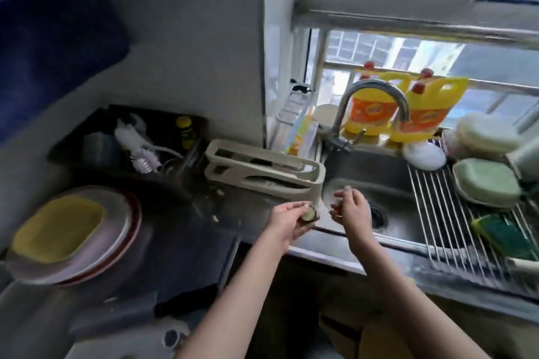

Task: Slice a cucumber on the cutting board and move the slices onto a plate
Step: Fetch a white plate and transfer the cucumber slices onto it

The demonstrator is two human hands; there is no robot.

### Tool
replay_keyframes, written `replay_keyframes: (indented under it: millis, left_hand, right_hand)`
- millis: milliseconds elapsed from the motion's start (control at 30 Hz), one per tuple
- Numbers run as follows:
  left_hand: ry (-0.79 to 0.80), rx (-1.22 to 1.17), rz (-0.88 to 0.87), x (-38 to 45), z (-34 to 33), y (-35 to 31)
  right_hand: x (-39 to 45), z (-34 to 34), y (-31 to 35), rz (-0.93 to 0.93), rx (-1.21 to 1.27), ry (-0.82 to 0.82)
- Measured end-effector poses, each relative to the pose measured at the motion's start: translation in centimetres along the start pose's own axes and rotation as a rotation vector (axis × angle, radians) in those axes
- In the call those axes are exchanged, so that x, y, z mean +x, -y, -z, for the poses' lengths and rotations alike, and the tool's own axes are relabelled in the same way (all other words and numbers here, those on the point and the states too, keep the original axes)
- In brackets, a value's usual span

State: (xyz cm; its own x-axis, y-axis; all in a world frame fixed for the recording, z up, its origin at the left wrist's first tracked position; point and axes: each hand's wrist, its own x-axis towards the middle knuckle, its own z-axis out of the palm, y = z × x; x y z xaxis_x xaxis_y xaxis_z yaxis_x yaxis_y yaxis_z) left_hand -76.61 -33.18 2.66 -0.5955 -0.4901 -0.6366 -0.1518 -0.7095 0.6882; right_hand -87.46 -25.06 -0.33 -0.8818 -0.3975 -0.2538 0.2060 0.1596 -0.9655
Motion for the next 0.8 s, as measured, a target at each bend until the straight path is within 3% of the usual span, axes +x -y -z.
replay_keyframes:
  millis: [67, 167, 333, 533, 700, 800]
  left_hand:
    - [0.068, 0.052, 0.041, 2.2, -3.8, -0.5]
    - [0.126, 0.077, 0.096, 5.5, -8.6, -1.2]
    - [0.088, 0.104, 0.123, 10.8, -14.0, -2.4]
    - [-0.052, 0.196, 0.156, 15.8, -16.2, -2.8]
    - [-0.039, 0.135, 0.194, 18.2, -17.3, -3.7]
    - [-0.045, 0.122, 0.193, 19.3, -17.6, -3.9]
  right_hand:
    - [4.8, 3.0, 0.9, 0.049, -0.025, -0.121]
    - [12.3, 5.6, 2.4, 0.112, -0.227, -0.128]
    - [23.0, 5.7, 4.7, 0.231, -0.588, 0.066]
    - [27.7, 3.4, 6.2, 0.290, -0.912, 0.344]
    - [28.9, 5.4, 5.2, 0.399, -1.040, 0.432]
    - [28.9, 6.9, 3.5, 0.426, -0.977, 0.428]
